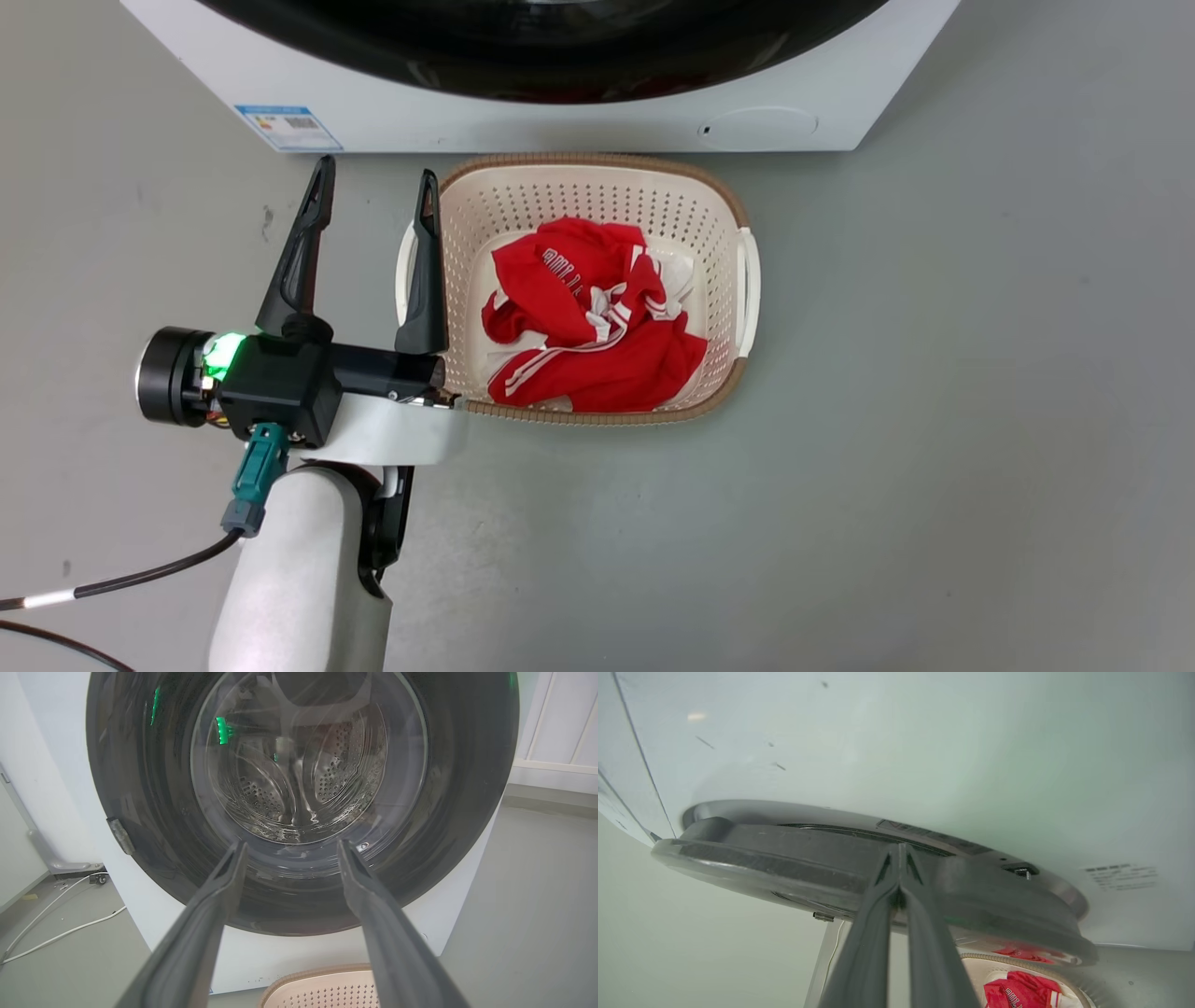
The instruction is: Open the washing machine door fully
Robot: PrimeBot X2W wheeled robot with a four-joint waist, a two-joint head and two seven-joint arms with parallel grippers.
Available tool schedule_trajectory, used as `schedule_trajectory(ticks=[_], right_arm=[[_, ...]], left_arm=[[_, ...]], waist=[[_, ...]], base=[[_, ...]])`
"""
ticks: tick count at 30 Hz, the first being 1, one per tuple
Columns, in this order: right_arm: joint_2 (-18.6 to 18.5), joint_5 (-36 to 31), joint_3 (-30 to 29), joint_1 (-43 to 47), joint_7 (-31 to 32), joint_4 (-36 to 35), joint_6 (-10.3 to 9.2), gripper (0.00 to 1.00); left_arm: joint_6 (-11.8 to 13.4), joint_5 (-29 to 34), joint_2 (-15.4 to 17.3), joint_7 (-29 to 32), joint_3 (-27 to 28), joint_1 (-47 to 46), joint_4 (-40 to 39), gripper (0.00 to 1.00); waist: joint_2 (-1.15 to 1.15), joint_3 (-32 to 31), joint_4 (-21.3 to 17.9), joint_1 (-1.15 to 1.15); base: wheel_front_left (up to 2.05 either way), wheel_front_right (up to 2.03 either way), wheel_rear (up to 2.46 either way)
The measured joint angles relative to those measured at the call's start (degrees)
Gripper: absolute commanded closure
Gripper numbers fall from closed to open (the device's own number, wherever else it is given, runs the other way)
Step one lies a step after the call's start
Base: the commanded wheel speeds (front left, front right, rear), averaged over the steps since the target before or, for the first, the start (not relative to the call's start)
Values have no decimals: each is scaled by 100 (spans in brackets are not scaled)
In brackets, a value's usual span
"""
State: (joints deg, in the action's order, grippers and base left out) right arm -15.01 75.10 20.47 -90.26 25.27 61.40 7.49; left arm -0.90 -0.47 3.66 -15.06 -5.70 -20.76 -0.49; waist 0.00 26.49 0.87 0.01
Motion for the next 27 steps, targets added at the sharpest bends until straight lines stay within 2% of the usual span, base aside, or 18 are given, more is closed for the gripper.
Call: schedule_trajectory(ticks=[6, 12, 27], right_arm=[[77, -55, -37, -249, 59, 312, 0, 100], [101, 35, -141, -435, 402, 566, -1, 100], [132, 299, -140, -157, 1727, 182, -9, 100]], left_arm=[[14, 15, -7, 0, -62, -47, -12, 0], [14, 15, -11, 0, -131, -62, -8, 0], [41, -11, -18, 0, -169, -63, 76, 0]], waist=[[0, 156, 62, 0], [0, 195, 130, 0], [0, 19, 62, 0]], base=[[0, 0, 0], [0, 0, 0], [0, 0, 0]])
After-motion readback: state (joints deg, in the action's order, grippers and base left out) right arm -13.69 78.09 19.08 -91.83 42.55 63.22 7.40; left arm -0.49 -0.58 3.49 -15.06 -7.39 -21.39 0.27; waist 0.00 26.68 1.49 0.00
